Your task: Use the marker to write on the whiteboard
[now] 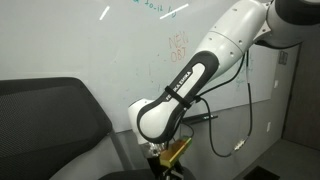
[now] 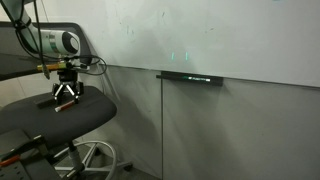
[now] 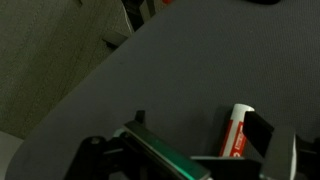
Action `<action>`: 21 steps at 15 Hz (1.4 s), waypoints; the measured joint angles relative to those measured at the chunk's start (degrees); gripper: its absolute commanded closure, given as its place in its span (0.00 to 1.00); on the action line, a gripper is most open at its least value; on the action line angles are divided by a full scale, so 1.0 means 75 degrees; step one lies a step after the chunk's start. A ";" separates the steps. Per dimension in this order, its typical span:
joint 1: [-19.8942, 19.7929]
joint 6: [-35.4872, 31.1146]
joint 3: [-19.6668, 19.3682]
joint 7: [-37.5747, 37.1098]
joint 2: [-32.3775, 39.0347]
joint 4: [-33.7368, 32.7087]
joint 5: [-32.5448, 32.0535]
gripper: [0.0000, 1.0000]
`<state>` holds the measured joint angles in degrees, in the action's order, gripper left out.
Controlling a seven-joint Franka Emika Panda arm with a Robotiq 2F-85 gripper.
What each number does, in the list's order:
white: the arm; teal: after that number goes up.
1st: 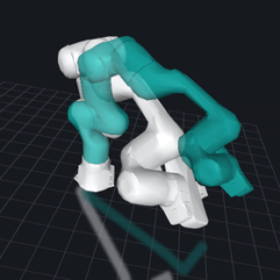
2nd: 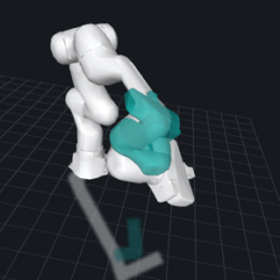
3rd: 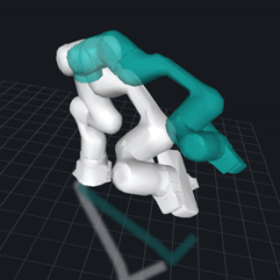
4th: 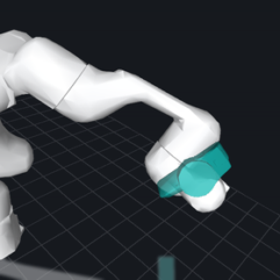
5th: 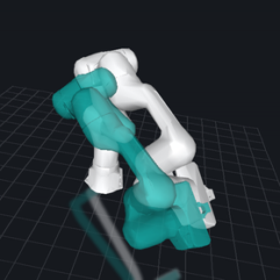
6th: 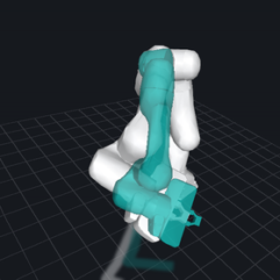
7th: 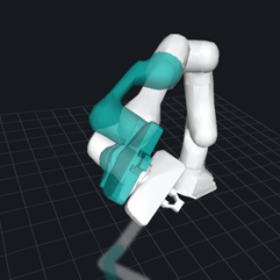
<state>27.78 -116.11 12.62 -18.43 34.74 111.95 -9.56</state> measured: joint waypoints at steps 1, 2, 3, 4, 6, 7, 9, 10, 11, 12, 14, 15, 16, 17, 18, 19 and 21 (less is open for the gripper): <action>0.0005 0.0000 0.0036 0.0000 0.0018 0.0013 0.0003 0.00; 0.0008 0.0000 0.0076 0.0000 0.0020 0.0020 0.0004 0.00; 0.0011 -0.0001 0.0119 0.0000 0.0017 0.0020 0.0004 0.00; 0.0019 -0.0006 0.0160 0.0000 0.0009 0.0020 0.0004 0.00; 0.0043 -0.0012 0.0232 0.0000 -0.0020 0.0020 0.0004 0.00; 0.0052 -0.0015 0.0263 0.0000 -0.0039 0.0020 0.0004 0.00; 0.0060 -0.0022 0.0317 0.0000 -0.0068 0.0019 0.0004 0.00; 0.0060 -0.0028 0.0334 0.0003 -0.0069 0.0017 0.0004 0.00; 0.0060 -0.0036 0.0341 0.0018 -0.0069 0.0016 0.0004 0.00; 0.0060 -0.0038 0.0342 0.0051 -0.0065 0.0011 0.0004 0.00; 0.0047 -0.0038 0.0337 0.0128 -0.0046 -0.0011 0.0004 0.00; 0.0037 -0.0037 0.0327 0.0171 -0.0030 -0.0035 0.0004 0.00; 0.0022 -0.0037 0.0314 0.0221 -0.0016 -0.0070 0.0004 0.00; 0.0002 -0.0037 0.0305 0.0269 -0.0006 -0.0108 0.0004 0.00; -0.0021 -0.0037 0.0297 0.0331 0.0000 -0.0151 0.0004 0.00; -0.0045 -0.0037 0.0286 0.0396 0.0005 -0.0197 0.0004 0.00; -0.0099 -0.0030 0.0248 0.0505 0.0042 -0.0296 0.0004 0.00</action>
<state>27.04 -116.33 14.48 -14.65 35.06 109.72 -9.53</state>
